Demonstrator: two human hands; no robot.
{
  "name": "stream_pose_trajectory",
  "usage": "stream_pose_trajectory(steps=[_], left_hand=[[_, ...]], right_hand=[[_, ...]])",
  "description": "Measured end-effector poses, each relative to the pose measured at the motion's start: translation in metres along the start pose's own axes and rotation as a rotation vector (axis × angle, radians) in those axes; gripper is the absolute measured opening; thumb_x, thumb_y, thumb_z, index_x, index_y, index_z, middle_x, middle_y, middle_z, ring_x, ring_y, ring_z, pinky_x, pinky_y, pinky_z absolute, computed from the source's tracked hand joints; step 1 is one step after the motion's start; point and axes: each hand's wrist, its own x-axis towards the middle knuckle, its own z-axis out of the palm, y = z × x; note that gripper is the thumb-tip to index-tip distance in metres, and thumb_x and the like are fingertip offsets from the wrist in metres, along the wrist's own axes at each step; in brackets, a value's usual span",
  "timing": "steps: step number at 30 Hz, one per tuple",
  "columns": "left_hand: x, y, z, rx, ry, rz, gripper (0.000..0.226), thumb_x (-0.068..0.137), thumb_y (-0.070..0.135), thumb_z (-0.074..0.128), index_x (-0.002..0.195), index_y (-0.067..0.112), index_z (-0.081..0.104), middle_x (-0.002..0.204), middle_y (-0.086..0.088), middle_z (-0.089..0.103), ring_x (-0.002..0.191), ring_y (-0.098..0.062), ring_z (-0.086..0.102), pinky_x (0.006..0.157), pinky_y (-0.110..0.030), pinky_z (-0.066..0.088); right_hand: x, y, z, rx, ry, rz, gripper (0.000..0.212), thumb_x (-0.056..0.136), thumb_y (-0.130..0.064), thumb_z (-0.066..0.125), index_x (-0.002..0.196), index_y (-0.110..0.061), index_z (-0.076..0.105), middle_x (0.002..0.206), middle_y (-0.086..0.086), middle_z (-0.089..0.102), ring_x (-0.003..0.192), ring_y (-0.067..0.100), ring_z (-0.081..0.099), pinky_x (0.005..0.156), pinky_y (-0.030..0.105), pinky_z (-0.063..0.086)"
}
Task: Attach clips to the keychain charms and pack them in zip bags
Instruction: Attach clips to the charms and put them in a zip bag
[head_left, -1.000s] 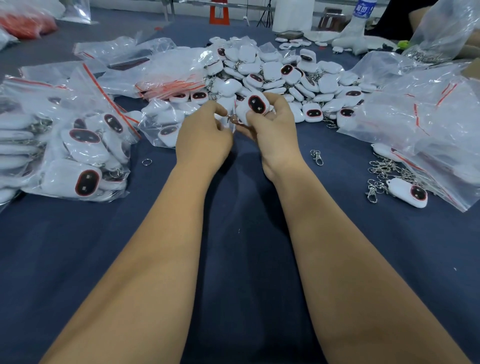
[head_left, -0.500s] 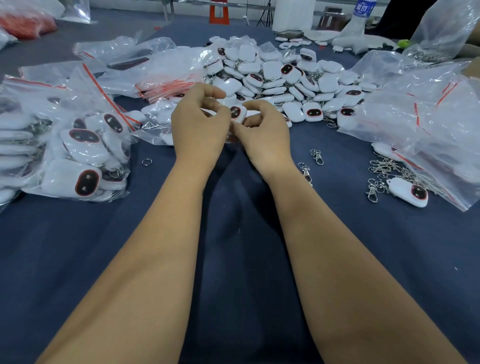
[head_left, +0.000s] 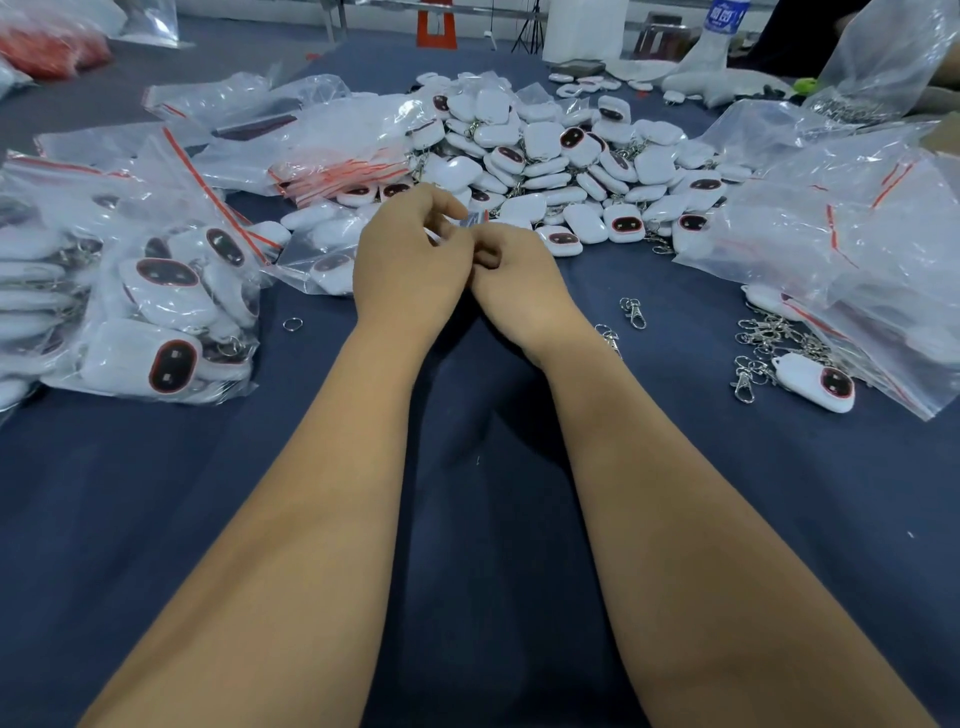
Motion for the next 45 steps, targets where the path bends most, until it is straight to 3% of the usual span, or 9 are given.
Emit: stream_pose_trajectory(steps=[4, 7, 11, 15, 19, 25, 32, 41, 45], left_hand=[[0.003, -0.006, 0.003, 0.268, -0.068, 0.044, 0.02, 0.083, 0.019, 0.052, 0.092, 0.031, 0.065, 0.094, 0.007, 0.065, 0.087, -0.018, 0.06, 0.066, -0.03, 0.041], [0.003, -0.008, 0.001, 0.415, -0.078, 0.076, 0.033, 0.08, 0.008, 0.053, 0.103, 0.026, 0.068, 0.11, -0.002, 0.063, 0.099, -0.025, 0.058, 0.069, -0.031, 0.037], [0.001, -0.007, -0.003, 0.505, -0.089, 0.078, 0.047, 0.072, -0.008, 0.051, 0.102, 0.025, 0.069, 0.112, -0.007, 0.056, 0.106, -0.031, 0.053, 0.065, -0.034, 0.033], [0.003, -0.008, -0.008, 0.554, -0.051, 0.016, 0.047, 0.072, -0.01, 0.051, 0.098, 0.025, 0.071, 0.105, -0.006, 0.051, 0.112, -0.033, 0.051, 0.066, -0.034, 0.036], [0.003, -0.012, -0.011, 0.579, -0.004, -0.023, 0.046, 0.073, -0.006, 0.051, 0.101, 0.026, 0.07, 0.119, -0.01, 0.056, 0.108, -0.033, 0.055, 0.068, -0.034, 0.035], [0.006, -0.009, -0.007, 0.405, 0.006, 0.01, 0.037, 0.078, 0.004, 0.045, 0.095, 0.024, 0.071, 0.108, -0.007, 0.063, 0.096, -0.028, 0.059, 0.07, -0.031, 0.04], [0.005, -0.009, 0.0, 0.282, -0.069, -0.006, 0.04, 0.084, 0.002, 0.043, 0.1, 0.022, 0.074, 0.09, 0.003, 0.064, 0.084, -0.019, 0.056, 0.071, -0.029, 0.043], [0.003, -0.008, -0.002, 0.462, -0.104, 0.0, 0.032, 0.081, 0.007, 0.05, 0.094, 0.022, 0.076, 0.097, -0.005, 0.071, 0.09, -0.027, 0.06, 0.068, -0.029, 0.04], [0.003, -0.006, -0.001, 0.353, -0.106, -0.054, 0.039, 0.084, 0.003, 0.049, 0.108, 0.021, 0.075, 0.107, -0.005, 0.072, 0.101, -0.026, 0.063, 0.077, -0.026, 0.042]], right_hand=[[0.002, 0.001, -0.003, -0.132, 0.28, 0.044, 0.028, 0.081, 0.003, 0.047, 0.086, -0.019, 0.063, 0.082, -0.008, 0.064, 0.077, 0.007, 0.059, 0.071, 0.02, 0.047], [0.003, 0.004, -0.011, -0.245, 0.403, 0.079, 0.032, 0.082, 0.001, 0.045, 0.098, -0.022, 0.061, 0.106, -0.002, 0.064, 0.104, 0.019, 0.056, 0.09, 0.034, 0.047], [0.003, 0.008, -0.015, -0.393, 0.362, 0.141, 0.054, 0.083, -0.001, 0.048, 0.133, -0.02, 0.054, 0.131, 0.005, 0.054, 0.126, 0.027, 0.042, 0.104, 0.033, 0.035], [0.005, 0.011, -0.012, -0.593, 0.245, 0.148, 0.059, 0.085, -0.009, 0.05, 0.142, -0.022, 0.045, 0.135, 0.001, 0.055, 0.13, 0.026, 0.034, 0.095, 0.03, 0.025], [0.006, 0.012, -0.012, -0.659, 0.243, 0.192, 0.044, 0.088, -0.023, 0.055, 0.132, -0.019, 0.052, 0.132, 0.005, 0.054, 0.125, 0.029, 0.037, 0.094, 0.031, 0.027], [0.009, 0.012, -0.016, -0.564, 0.267, 0.242, 0.039, 0.083, -0.027, 0.065, 0.12, -0.022, 0.055, 0.127, 0.002, 0.054, 0.119, 0.027, 0.04, 0.098, 0.032, 0.034], [0.002, 0.01, -0.012, -0.223, 0.278, 0.125, 0.032, 0.084, -0.014, 0.066, 0.11, -0.02, 0.049, 0.083, -0.004, 0.057, 0.081, 0.02, 0.058, 0.074, 0.037, 0.05], [0.003, 0.004, -0.008, 0.271, 0.243, 0.11, 0.02, 0.088, -0.005, 0.065, 0.102, -0.015, 0.056, 0.08, 0.008, 0.068, 0.053, 0.009, 0.057, 0.063, 0.028, 0.056], [0.005, 0.004, -0.008, 0.328, 0.191, 0.126, 0.023, 0.091, 0.004, 0.057, 0.109, -0.01, 0.054, 0.088, 0.009, 0.07, 0.06, 0.01, 0.064, 0.06, 0.022, 0.054]])
